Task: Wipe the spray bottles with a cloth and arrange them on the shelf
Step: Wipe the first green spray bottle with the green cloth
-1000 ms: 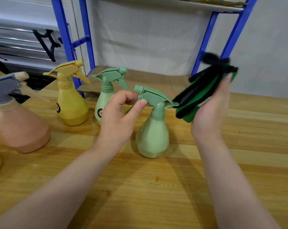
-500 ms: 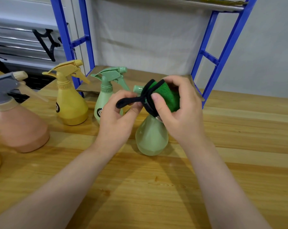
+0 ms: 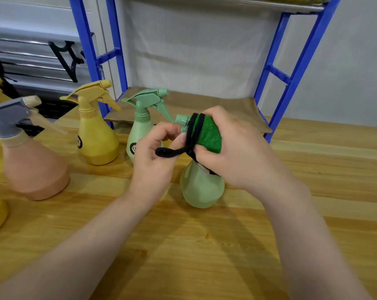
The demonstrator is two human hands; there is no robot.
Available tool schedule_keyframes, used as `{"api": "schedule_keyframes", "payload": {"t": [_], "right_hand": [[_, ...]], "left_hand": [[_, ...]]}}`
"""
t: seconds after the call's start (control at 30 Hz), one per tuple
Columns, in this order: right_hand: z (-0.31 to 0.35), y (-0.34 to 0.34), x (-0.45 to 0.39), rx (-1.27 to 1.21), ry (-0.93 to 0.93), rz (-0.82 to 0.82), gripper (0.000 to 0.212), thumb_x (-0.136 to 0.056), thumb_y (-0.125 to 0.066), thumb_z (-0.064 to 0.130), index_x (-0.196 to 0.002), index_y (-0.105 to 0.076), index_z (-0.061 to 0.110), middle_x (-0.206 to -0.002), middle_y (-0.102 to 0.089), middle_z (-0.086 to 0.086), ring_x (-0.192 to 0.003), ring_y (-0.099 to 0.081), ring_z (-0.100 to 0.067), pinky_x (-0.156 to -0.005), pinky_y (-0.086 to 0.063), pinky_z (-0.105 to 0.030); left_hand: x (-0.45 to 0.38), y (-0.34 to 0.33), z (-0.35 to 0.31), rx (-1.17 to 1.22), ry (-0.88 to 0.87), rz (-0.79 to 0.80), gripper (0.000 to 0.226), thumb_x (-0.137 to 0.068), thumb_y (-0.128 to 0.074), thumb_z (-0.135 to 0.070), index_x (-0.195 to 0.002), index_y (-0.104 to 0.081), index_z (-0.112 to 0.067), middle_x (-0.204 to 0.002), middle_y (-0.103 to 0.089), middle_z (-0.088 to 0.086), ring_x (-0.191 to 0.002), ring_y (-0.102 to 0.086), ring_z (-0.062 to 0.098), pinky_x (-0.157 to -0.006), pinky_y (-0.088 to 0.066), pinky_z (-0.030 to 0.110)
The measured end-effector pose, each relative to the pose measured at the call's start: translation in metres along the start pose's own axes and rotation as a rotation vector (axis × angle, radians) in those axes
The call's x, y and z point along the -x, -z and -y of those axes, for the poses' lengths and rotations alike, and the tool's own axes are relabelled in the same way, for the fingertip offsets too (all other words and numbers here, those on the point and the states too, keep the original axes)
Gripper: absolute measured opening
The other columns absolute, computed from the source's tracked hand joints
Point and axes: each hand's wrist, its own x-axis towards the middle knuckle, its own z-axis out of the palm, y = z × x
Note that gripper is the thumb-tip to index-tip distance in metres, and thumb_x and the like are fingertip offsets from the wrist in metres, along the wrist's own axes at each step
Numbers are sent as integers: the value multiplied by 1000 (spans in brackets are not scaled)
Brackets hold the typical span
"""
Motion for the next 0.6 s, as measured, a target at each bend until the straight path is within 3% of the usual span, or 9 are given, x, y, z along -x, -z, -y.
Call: {"api": "schedule_keyframes", "payload": {"t": [0.1, 0.23, 0.4, 0.53, 0.6], "right_hand": [[0, -7, 3, 96, 62, -120, 44, -85, -64, 41, -122, -49, 22, -102, -62, 5, -91, -58, -22, -69, -42, -36], [-6, -11, 1, 63, 115, -149, 43, -87, -64, 41, -123, -53, 21, -105, -66, 4, -93, -60, -22, -69, -37, -33], [-15, -11, -3, -286, -9, -136, 34, -81, -75, 38, -111, -64, 28, -90, -69, 14, -83, -61, -3, -72, -47, -25], [-19, -14, -6, -562, -82, -140, 21, -81, -79, 29, -99, -67, 30, -84, -70, 15, -78, -66, -1, -72, -53, -25], [-21, -17, -7, -681, -91, -144, 18, -82, -78, 27, -97, -68, 27, -82, -71, 15, -76, -67, -2, -69, -53, -23]], "left_hand": [[0, 1, 1, 51, 11, 10, 12, -89, -60, -25, -86, -62, -14, -82, -57, 6, -82, -53, 22, -76, -45, 38], [-2, 2, 0, 82, 29, 4, 9, -93, -58, -13, -87, -64, -15, -82, -60, 1, -81, -56, 15, -76, -47, 27], [-2, -1, -2, 83, 29, 26, 15, -93, -57, -12, -85, -66, -21, -80, -64, -9, -81, -60, 9, -75, -50, 24], [-2, -2, -3, 178, 17, 34, 21, -85, -60, -22, -86, -73, -39, -88, -70, -16, -90, -64, 3, -81, -49, 19], [-1, -1, -1, 189, 14, 31, 18, -86, -60, -25, -92, -73, -34, -93, -72, -13, -95, -65, 6, -84, -50, 21]]}}
